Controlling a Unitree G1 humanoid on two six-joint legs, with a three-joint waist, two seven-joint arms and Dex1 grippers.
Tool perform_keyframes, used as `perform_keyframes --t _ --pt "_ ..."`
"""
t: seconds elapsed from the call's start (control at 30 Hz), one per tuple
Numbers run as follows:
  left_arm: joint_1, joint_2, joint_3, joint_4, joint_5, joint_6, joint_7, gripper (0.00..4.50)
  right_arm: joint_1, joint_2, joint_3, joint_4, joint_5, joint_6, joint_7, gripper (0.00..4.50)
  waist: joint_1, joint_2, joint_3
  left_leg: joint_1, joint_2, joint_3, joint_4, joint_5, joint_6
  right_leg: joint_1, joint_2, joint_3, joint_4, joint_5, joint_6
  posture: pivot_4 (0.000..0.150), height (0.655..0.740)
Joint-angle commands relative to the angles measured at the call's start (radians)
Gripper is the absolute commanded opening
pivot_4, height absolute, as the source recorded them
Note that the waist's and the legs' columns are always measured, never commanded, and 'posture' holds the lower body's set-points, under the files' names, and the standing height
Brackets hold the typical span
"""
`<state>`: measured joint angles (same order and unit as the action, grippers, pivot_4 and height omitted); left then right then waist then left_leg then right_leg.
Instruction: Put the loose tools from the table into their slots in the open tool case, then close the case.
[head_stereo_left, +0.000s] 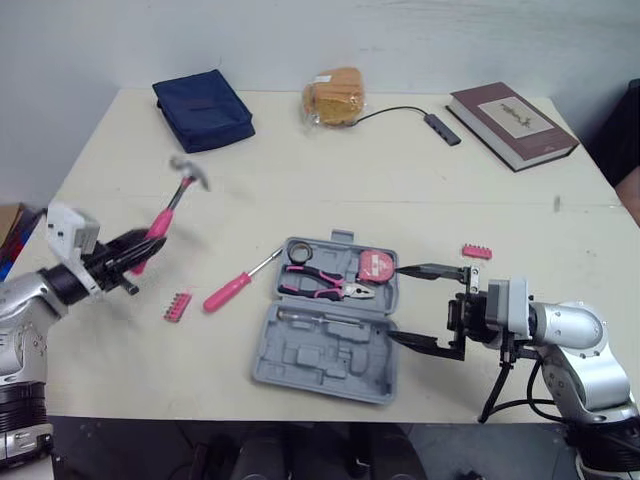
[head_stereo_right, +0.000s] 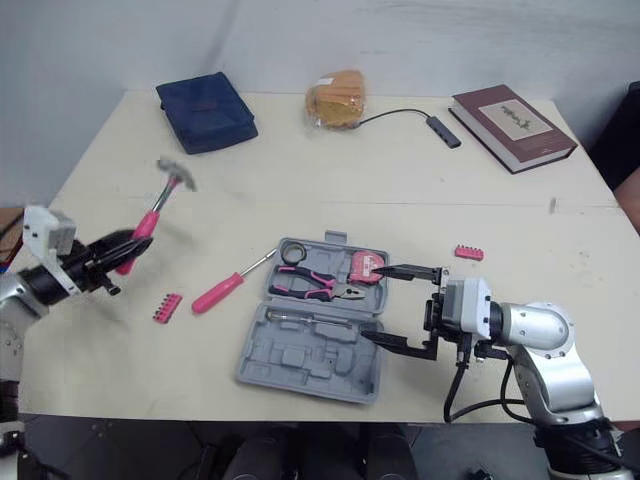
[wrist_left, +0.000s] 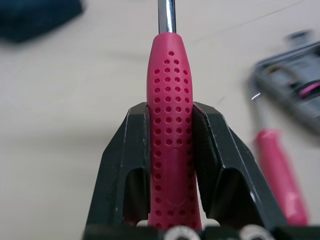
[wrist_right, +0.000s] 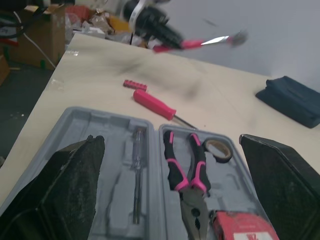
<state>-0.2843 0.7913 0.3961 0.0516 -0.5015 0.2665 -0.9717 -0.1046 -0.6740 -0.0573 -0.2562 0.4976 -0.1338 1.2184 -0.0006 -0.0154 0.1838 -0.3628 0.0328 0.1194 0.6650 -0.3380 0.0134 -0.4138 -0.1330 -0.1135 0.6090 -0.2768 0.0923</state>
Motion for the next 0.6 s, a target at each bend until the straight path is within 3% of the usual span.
perform_keyframes --t 0.03,0.27,0.6 --pt "-0.031 0.017 -0.112 -0.123 -0.002 -0.072 -0.134 0.50 0.009 -0.036 -0.070 0.011 0.012 -0.022 0.009 4.50 0.000 0.000 0.000 0.000 0.000 0.001 0.000 0.000 0.001 0.000 0.001 -0.002 0.000 0.000 0.000 0.150 0.7400" --pt "-0.156 0.052 -0.414 -0.257 0.048 0.021 -0.311 0.50 0.108 -0.111 -0.146 -0.026 0.054 0.025 0.043 4.50 0.005 0.000 0.001 0.000 -0.001 0.002 0.002 0.001 0.002 0.000 0.004 -0.003 -0.001 0.001 0.001 0.150 0.7400" --pt "-0.249 0.016 -0.705 -0.445 0.197 0.326 -0.185 0.50 0.216 -0.107 -0.184 -0.114 0.051 0.043 -0.007 4.50 0.004 0.000 0.002 0.002 -0.002 0.002 0.004 0.002 0.004 0.000 0.004 -0.001 0.001 0.001 0.002 0.150 0.7400"
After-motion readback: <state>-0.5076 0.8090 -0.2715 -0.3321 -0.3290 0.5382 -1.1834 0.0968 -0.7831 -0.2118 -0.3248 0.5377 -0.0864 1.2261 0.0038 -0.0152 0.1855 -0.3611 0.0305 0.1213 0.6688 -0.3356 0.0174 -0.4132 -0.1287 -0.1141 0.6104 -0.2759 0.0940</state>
